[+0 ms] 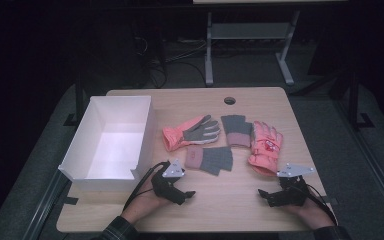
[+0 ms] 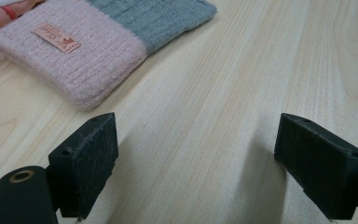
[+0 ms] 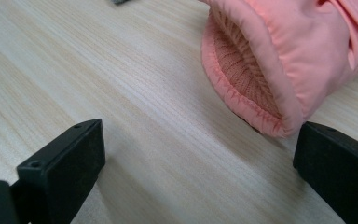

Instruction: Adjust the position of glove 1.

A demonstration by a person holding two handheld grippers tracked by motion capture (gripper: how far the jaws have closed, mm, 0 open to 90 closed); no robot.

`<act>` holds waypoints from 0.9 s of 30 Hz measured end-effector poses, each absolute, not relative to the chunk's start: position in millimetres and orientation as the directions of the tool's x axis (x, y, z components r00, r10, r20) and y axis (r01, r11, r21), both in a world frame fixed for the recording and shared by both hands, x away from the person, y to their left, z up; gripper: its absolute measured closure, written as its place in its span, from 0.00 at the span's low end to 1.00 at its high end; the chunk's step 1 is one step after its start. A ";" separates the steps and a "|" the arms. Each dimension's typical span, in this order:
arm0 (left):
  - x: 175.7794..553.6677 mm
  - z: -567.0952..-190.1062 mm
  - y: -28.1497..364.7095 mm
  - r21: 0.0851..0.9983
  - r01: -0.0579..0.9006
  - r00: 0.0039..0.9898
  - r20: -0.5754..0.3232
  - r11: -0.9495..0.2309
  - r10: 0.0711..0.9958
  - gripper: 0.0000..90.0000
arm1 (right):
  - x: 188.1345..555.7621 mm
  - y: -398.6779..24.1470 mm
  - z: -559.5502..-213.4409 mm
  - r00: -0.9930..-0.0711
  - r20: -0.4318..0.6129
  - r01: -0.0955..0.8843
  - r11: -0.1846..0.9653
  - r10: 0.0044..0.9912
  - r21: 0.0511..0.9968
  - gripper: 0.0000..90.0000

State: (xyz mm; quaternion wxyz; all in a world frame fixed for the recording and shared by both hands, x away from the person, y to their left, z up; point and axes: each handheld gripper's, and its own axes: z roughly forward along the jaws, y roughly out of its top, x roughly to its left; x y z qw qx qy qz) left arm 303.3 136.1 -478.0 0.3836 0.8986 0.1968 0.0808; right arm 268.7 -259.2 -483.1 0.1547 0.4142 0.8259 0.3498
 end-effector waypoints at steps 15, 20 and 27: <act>301.9 -455.0 128.6 0.709 0.318 0.900 -0.017 -0.629 0.435 0.60 | 268.9 -260.7 -483.0 -0.620 0.034 0.570 0.421 0.784 0.706 0.02; 310.4 -442.9 119.3 0.720 0.322 0.899 -0.030 -0.615 0.436 0.97 | 268.9 -260.8 -482.9 -0.621 0.033 0.570 0.422 0.783 0.705 0.02; 328.4 -433.9 109.8 0.718 0.325 0.892 -0.016 -0.615 0.452 1.00 | 268.9 -260.8 -483.0 -0.621 0.034 0.570 0.422 0.783 0.705 0.02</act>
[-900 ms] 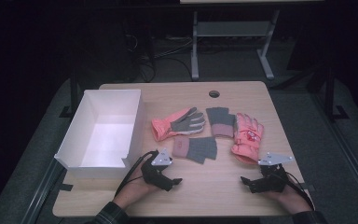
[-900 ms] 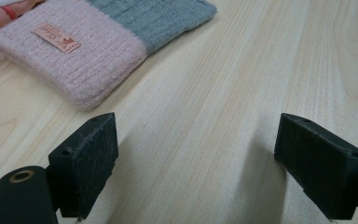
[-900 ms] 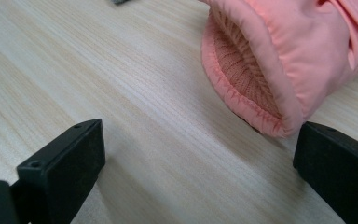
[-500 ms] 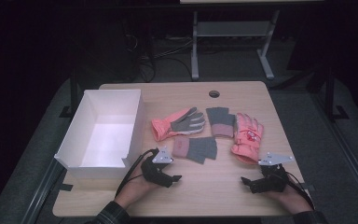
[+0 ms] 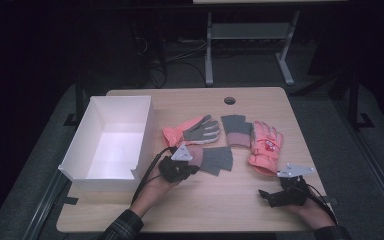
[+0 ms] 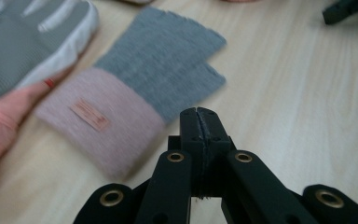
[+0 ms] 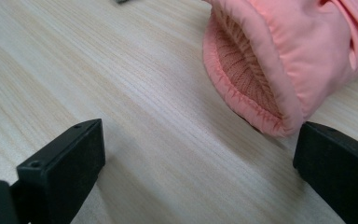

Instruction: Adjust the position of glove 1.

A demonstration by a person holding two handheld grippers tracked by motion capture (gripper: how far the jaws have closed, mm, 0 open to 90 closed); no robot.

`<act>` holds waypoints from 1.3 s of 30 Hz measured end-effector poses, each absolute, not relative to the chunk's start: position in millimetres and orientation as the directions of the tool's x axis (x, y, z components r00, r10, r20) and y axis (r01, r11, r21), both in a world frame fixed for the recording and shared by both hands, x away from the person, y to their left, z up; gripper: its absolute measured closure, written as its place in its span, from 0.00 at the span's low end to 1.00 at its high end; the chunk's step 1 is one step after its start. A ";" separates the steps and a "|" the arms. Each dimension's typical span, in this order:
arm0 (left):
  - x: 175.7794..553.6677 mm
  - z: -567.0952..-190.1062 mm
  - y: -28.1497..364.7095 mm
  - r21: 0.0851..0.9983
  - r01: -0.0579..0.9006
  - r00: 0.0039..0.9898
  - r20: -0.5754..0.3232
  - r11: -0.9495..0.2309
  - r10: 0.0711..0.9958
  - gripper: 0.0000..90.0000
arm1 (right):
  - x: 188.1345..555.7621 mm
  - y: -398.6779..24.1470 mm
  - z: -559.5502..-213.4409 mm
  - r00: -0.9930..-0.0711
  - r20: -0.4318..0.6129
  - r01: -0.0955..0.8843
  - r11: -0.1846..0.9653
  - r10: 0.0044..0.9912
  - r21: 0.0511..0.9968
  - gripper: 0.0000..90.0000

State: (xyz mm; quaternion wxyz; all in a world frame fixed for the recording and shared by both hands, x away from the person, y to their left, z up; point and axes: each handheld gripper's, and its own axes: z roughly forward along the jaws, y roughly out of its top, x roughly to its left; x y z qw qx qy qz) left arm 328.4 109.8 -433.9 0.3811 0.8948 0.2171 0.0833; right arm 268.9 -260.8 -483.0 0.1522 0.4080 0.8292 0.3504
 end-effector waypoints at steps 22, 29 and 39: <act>396.2 -437.0 81.7 0.697 0.378 0.829 0.039 -0.610 0.558 1.00 | 268.9 -260.8 -483.0 -0.620 0.034 0.571 0.421 0.784 0.705 0.02; 413.6 -445.6 79.4 0.672 0.388 0.820 0.061 -0.631 0.569 1.00 | 268.9 -260.9 -482.9 -0.621 0.034 0.570 0.422 0.783 0.705 0.02; 411.0 -448.3 80.6 0.632 0.426 0.825 0.022 -0.647 0.565 1.00 | 269.0 -261.0 -483.0 -0.622 0.033 0.569 0.422 0.782 0.706 0.02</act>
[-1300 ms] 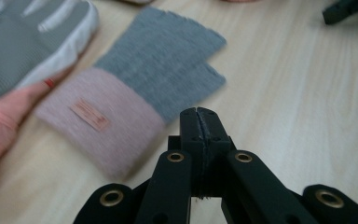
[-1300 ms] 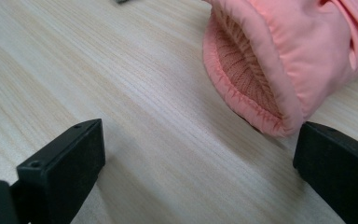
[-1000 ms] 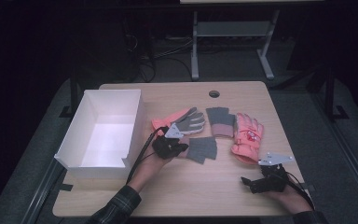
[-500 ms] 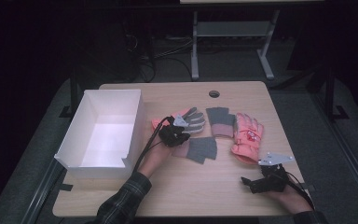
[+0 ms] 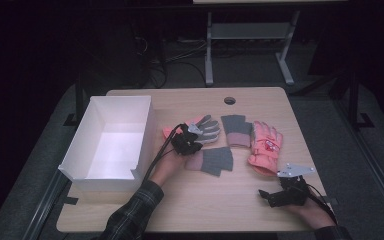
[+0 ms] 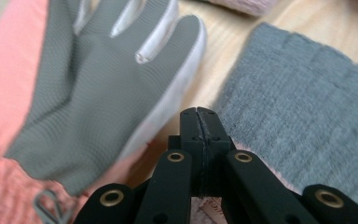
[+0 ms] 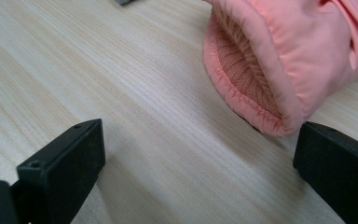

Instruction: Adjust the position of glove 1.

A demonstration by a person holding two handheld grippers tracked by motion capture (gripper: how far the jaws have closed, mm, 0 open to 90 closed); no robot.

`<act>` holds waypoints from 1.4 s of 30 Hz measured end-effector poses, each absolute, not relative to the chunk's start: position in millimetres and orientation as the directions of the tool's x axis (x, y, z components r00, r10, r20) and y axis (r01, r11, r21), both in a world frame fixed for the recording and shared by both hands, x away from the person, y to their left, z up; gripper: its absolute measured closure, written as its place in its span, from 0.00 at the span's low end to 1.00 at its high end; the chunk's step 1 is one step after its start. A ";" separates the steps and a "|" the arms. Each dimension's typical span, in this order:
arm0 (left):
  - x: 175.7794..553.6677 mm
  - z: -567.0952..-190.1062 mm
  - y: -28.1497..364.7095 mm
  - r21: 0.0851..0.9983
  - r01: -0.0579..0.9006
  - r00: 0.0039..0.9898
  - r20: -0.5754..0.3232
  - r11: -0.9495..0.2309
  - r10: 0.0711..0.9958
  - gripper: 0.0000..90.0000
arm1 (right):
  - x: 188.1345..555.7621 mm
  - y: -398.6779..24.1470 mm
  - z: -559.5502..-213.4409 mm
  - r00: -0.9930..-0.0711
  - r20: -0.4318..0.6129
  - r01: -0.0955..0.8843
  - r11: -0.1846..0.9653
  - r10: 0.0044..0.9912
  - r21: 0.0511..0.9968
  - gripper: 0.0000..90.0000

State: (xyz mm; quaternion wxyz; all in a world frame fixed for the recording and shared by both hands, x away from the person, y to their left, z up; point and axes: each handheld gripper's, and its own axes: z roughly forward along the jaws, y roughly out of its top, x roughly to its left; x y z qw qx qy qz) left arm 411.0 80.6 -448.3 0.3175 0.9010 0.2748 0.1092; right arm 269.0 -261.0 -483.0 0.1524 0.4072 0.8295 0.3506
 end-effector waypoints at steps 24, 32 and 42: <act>348.1 -445.5 93.7 0.589 0.405 0.884 -0.056 -0.699 0.465 1.00 | 268.9 -261.0 -483.0 -0.622 0.033 0.569 0.423 0.782 0.705 0.02; 338.2 -438.5 85.9 0.610 0.381 0.896 -0.058 -0.695 0.440 1.00 | 268.9 -260.9 -482.9 -0.622 0.034 0.570 0.422 0.783 0.705 0.02; 342.8 -445.1 59.3 0.610 0.342 0.915 -0.042 -0.715 0.401 1.00 | 268.9 -260.9 -482.9 -0.621 0.034 0.570 0.422 0.783 0.705 0.02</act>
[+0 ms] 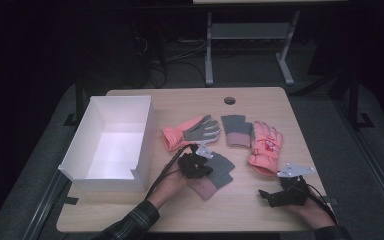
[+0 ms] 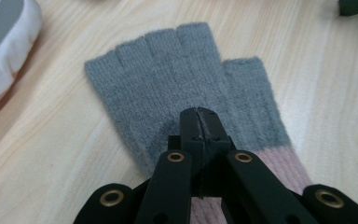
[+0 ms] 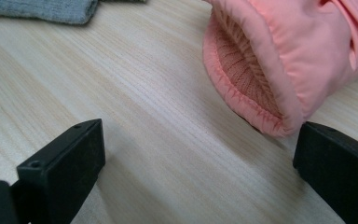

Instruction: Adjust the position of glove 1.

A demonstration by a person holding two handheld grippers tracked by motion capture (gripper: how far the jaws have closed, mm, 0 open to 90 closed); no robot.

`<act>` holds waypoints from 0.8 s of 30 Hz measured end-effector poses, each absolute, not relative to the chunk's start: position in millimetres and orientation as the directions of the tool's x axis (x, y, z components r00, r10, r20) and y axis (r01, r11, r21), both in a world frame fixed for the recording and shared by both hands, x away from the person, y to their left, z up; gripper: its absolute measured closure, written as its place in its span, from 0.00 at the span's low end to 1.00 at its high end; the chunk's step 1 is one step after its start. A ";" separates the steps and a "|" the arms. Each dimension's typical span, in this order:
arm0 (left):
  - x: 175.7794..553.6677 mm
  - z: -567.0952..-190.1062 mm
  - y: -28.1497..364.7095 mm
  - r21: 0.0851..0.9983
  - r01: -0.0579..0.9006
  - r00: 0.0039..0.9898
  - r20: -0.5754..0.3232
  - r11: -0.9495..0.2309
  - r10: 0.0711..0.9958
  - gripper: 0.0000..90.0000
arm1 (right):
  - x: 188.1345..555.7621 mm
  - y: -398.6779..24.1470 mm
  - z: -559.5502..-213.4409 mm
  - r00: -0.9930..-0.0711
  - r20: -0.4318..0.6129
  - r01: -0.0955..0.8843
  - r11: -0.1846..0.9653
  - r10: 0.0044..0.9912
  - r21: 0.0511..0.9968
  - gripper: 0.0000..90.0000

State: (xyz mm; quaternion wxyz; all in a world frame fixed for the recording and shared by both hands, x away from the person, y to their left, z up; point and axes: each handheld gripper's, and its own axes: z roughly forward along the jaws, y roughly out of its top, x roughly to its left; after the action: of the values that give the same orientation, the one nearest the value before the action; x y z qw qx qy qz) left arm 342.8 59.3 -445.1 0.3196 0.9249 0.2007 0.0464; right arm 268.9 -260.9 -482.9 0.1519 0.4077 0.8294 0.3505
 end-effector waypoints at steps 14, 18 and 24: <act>318.6 -452.2 62.6 0.600 0.363 0.918 -0.099 -0.713 0.384 1.00 | 268.9 -261.0 -483.0 -0.622 0.033 0.569 0.423 0.782 0.706 0.02; 313.9 -452.0 63.1 0.602 0.357 0.921 -0.096 -0.714 0.378 1.00 | 268.9 -261.0 -483.0 -0.622 0.033 0.569 0.423 0.782 0.706 0.02; 323.4 -442.8 58.3 0.621 0.354 0.919 -0.094 -0.699 0.382 1.00 | 268.9 -261.0 -483.0 -0.622 0.033 0.569 0.422 0.782 0.706 0.02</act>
State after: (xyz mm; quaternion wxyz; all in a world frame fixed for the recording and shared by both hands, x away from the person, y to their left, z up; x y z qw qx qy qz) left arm 323.4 58.3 -442.8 0.3322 0.9216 0.1998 0.0208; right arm 268.9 -261.0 -483.0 0.1522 0.4072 0.8295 0.3506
